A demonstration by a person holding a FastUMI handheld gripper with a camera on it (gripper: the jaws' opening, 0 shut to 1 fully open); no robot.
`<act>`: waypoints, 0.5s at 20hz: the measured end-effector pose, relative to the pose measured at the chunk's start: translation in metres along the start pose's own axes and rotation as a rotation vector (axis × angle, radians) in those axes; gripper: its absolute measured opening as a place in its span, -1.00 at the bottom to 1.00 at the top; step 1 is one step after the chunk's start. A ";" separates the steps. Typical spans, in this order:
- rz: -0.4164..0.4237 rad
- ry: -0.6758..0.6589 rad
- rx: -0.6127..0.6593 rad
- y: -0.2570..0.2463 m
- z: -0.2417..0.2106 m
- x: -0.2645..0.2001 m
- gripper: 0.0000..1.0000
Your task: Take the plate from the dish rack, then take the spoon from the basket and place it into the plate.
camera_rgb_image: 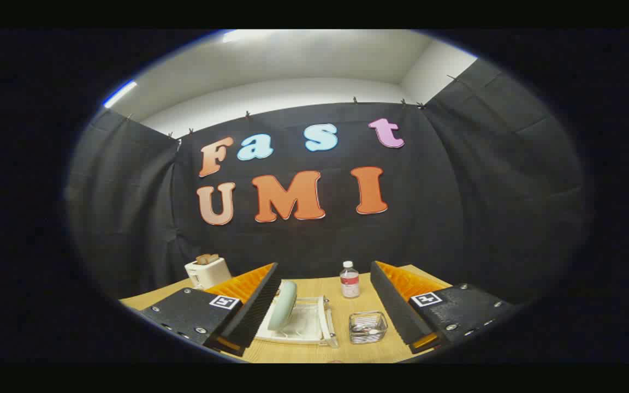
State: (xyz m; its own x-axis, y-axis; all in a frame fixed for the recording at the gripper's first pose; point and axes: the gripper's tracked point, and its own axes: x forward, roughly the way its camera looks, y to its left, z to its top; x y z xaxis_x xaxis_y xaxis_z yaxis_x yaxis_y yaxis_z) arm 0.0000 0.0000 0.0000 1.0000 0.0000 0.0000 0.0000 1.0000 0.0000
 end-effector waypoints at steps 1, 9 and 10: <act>0.006 0.008 0.009 0.001 -0.004 0.002 0.96; 0.036 0.111 0.035 0.010 -0.034 0.012 0.96; 0.034 0.124 0.042 0.011 -0.038 0.014 0.96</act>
State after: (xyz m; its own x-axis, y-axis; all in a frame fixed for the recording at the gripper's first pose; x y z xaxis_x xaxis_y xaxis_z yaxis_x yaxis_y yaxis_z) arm 0.0135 0.0108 -0.0378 0.9918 0.0365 -0.1226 -0.0314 0.9986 0.0436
